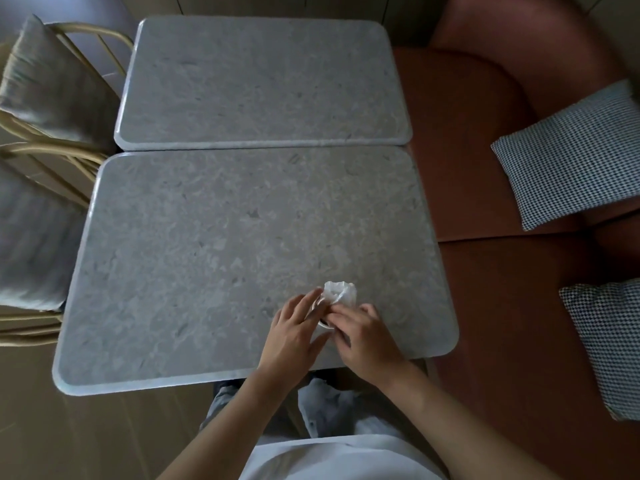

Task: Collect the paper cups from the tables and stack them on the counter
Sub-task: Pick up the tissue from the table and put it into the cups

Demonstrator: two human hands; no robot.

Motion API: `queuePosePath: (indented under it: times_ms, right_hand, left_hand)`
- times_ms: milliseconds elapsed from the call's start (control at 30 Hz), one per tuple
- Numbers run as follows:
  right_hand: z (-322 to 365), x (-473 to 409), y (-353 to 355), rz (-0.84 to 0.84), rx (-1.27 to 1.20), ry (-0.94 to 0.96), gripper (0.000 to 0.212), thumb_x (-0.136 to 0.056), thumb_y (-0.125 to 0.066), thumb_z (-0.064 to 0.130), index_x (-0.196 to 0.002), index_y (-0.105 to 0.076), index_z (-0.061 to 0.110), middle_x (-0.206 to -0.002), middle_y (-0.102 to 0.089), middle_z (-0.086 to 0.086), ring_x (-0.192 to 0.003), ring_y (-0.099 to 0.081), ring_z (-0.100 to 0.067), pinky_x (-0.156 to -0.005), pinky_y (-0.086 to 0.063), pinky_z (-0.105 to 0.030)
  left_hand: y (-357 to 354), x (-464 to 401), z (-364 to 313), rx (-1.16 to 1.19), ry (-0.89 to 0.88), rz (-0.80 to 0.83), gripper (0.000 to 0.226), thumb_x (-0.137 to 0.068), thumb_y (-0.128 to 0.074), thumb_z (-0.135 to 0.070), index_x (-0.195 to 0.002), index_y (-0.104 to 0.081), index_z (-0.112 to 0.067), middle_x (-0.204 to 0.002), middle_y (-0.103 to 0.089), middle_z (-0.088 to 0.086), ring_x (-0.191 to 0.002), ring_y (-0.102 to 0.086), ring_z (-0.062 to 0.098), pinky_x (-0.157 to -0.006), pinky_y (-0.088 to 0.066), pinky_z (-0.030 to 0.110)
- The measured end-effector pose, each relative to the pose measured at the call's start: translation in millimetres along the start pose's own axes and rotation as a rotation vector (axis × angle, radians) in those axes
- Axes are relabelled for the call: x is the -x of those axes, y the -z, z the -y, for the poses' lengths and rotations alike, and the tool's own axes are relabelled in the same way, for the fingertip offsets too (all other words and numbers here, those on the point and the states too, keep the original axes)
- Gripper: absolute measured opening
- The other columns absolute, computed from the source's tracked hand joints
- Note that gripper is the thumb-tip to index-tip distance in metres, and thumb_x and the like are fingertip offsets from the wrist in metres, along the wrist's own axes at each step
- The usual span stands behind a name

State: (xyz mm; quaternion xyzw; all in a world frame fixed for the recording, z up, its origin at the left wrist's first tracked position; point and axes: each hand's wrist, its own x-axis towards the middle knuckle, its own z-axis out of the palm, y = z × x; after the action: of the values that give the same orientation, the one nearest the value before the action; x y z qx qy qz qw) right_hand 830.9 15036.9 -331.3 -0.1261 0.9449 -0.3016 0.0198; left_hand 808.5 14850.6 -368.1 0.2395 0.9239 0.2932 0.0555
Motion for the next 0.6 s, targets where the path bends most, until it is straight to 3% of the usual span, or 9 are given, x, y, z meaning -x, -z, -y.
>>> queuePosePath:
  times_ms: [167,333,467,600]
  right_hand:
    - [-10,4,11,-0.114,-0.014,-0.057,0.031,-0.09,-0.07,0.014,-0.12,-0.073,0.019,-0.126,-0.067,0.007,-0.116,-0.061,-0.01,-0.097,-0.05,-0.033]
    - [-19,-4,14,-0.125,-0.059,-0.212,0.057,-0.089,-0.079,0.014,-0.143,-0.061,0.011,-0.145,-0.057,-0.006,-0.129,-0.056,-0.021,-0.109,-0.049,-0.036]
    - [-20,-5,11,-0.131,-0.067,-0.154,0.041,-0.091,-0.075,0.006,-0.131,-0.069,0.007,-0.125,-0.065,-0.005,-0.115,-0.061,-0.021,-0.098,-0.056,-0.035]
    - [-21,-1,6,-0.148,-0.021,-0.079,0.033,-0.09,-0.075,0.003,-0.122,-0.074,0.007,-0.115,-0.071,-0.005,-0.107,-0.063,-0.024,-0.093,-0.056,-0.037]
  left_hand:
    - [-2,-6,2,-0.072,-0.068,-0.008,0.041,-0.097,-0.078,-0.03,-0.135,-0.074,-0.018,-0.162,-0.051,0.002,-0.141,-0.055,0.033,-0.109,-0.052,0.051]
    - [-3,-8,2,-0.15,-0.154,-0.06,0.04,-0.089,-0.086,-0.02,-0.128,-0.077,-0.018,-0.156,-0.058,0.0,-0.135,-0.06,0.037,-0.104,-0.052,0.054]
    - [-5,-9,0,-0.126,-0.164,-0.085,0.033,-0.091,-0.085,-0.019,-0.123,-0.08,-0.02,-0.146,-0.067,-0.004,-0.131,-0.064,0.036,-0.099,-0.055,0.055]
    - [-5,-7,0,-0.101,-0.169,-0.09,0.028,-0.102,-0.063,-0.034,-0.123,-0.08,-0.026,-0.14,-0.07,-0.01,-0.128,-0.064,0.028,-0.104,-0.049,0.044]
